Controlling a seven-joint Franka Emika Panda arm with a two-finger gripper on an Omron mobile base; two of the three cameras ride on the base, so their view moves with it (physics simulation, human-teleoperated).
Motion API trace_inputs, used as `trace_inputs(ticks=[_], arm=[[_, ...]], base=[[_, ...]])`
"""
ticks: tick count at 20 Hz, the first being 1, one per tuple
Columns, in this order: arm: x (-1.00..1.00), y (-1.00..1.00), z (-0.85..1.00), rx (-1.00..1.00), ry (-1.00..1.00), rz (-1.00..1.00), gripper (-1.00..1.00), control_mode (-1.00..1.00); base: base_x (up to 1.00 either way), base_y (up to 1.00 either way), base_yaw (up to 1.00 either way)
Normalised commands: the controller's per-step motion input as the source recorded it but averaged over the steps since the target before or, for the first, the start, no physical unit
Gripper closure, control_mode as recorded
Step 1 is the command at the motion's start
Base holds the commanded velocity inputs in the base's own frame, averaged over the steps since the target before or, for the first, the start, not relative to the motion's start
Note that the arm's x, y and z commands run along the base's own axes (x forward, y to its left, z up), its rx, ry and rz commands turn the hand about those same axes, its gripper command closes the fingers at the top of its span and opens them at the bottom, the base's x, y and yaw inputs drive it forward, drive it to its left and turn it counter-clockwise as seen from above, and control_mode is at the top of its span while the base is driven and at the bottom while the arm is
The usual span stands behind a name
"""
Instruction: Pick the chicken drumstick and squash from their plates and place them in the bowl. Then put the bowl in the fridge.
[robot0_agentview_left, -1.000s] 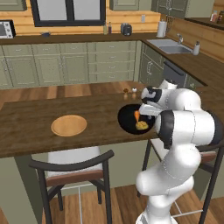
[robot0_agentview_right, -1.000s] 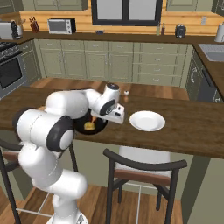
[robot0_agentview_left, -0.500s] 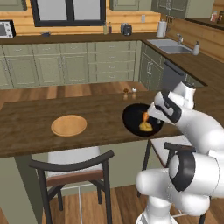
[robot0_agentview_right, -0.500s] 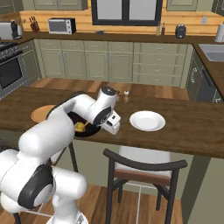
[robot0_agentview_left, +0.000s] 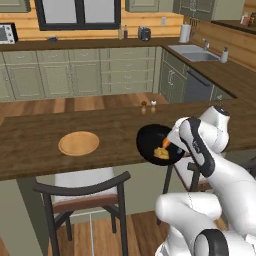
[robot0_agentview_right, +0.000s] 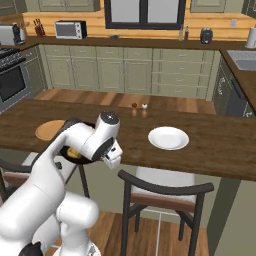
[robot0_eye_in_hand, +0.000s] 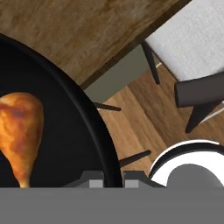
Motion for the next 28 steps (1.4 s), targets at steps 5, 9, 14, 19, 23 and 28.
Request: trace_inputs(ticks=[5,9,14,19,23,28], arm=[[0.00,0.07,0.00,0.00,0.05,-0.02,1.00,-1.00],[0.00,0.00,0.00,0.00,0.00,0.00,1.00,-1.00],[-0.20,0.00,0.00,0.00,-0.01,0.00,1.00,1.00],[0.00,0.00,0.00,0.00,0.00,0.00,1.00,1.00],[0.00,0.00,0.00,0.00,0.00,0.00,1.00,1.00],[0.00,0.00,0.00,0.00,0.00,0.00,1.00,1.00]], base=[[0.00,0.00,0.00],[0.00,0.00,0.00],[-0.40,0.04,0.00],[-0.92,0.39,0.00],[-0.13,1.00,0.00],[0.00,1.00,0.00]])
